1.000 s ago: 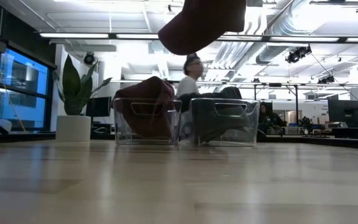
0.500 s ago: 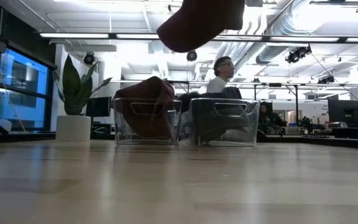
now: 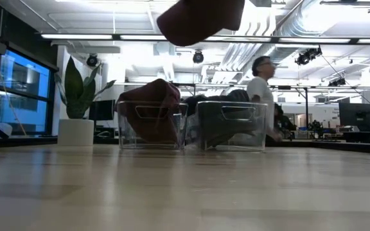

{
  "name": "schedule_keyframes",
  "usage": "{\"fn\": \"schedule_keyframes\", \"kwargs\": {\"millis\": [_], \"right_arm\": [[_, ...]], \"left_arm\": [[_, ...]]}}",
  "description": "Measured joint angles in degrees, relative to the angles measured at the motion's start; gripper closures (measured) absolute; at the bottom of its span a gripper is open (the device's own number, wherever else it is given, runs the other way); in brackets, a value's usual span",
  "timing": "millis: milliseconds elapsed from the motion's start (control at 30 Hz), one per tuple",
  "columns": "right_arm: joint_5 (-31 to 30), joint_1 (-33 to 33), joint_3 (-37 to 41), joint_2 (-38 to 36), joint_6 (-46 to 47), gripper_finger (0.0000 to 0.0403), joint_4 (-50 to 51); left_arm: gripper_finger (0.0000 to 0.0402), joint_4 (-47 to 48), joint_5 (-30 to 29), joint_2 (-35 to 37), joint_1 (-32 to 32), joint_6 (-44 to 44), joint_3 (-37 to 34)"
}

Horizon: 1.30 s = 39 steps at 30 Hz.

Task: Pick & Place hat
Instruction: Put the dark red cap into the left transparent bin

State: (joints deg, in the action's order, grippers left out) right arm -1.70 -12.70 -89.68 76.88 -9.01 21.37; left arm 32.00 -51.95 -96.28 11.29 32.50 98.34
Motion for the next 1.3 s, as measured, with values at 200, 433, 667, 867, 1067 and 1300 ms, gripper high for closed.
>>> {"fn": "schedule_keyframes", "kwargs": {"millis": [200, 433, 667, 867, 1067, 1300], "right_arm": [[0.94, -2.53, 0.01, 0.0, -0.04, 0.0403, 0.18], [0.85, -6.49, 0.01, 0.37, 2.78, 0.0403, -1.92], [4.94, -8.36, 0.01, 3.12, 7.8, 0.0403, -8.16], [8.5, -8.34, 0.01, 5.79, 11.31, 0.0403, -12.65], [7.56, -8.46, 0.01, 7.81, 11.22, 0.0403, -16.43], [7.69, -10.27, 0.01, 9.86, 13.07, 0.0403, -21.54]], "left_arm": [[0.008, -4.79, -8.89, -1.99, 0.76, -6.3, -0.09], [0.008, -15.51, -11.34, -2.84, 1.5, -14.46, 0.02], [0.008, -17.34, -14.8, -2.74, 1.49, -21.12, 0.05], [0.008, -16.84, -17.6, -2.7, 1.49, -22.25, 0.05], [0.008, -17.07, -18.73, -2.7, 1.49, -22.39, 0.06], [0.008, -19.05, -21.28, -2.7, 2.38, -27.17, 0.05]]}}
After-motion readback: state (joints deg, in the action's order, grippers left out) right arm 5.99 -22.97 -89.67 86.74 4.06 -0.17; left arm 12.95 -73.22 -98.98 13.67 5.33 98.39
